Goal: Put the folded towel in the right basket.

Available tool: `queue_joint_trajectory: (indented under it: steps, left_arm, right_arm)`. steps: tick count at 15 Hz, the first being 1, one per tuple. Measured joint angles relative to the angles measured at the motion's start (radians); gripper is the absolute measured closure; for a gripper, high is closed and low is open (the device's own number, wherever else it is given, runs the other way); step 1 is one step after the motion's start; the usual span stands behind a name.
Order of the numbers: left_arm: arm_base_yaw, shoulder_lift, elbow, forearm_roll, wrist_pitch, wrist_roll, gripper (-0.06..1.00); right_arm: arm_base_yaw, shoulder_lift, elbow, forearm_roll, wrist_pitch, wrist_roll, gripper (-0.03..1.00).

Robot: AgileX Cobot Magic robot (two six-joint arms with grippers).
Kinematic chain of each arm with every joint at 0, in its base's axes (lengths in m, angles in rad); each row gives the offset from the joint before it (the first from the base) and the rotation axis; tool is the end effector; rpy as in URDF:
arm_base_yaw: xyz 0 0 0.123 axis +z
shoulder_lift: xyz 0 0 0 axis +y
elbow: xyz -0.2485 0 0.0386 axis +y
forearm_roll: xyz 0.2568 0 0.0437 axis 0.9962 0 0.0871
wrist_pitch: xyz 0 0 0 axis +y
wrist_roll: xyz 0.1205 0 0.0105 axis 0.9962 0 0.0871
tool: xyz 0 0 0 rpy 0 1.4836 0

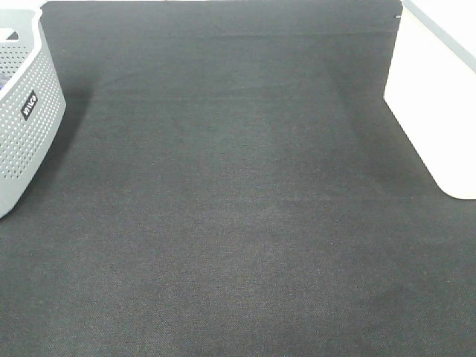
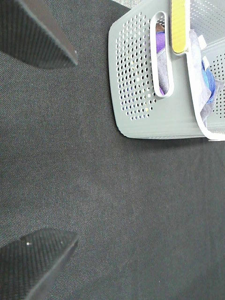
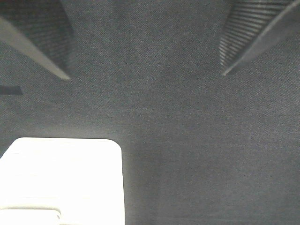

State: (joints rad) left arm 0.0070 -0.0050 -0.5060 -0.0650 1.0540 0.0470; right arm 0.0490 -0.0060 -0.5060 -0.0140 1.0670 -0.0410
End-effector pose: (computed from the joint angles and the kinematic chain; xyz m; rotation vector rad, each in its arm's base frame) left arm 0.0624 -0.0064 0.2710 0.0437 2.0247 -0.0434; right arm 0.0617 0.0015 0.2695 -0.0909 2.0365 -0.0117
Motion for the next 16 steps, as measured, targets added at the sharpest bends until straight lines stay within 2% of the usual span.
queue_joint_trajectory:
  steps: [7,16]
  left_arm:
    - [0.000,0.000,0.000,0.000,0.000,0.000,0.07]
    - [0.000,0.000,0.000,0.000,0.000,0.000,0.07]
  right_arm:
    - [-0.033,0.000,0.002,0.001,0.000,0.001,0.19]
    - [-0.033,0.000,0.002,0.001,0.000,0.001,0.19]
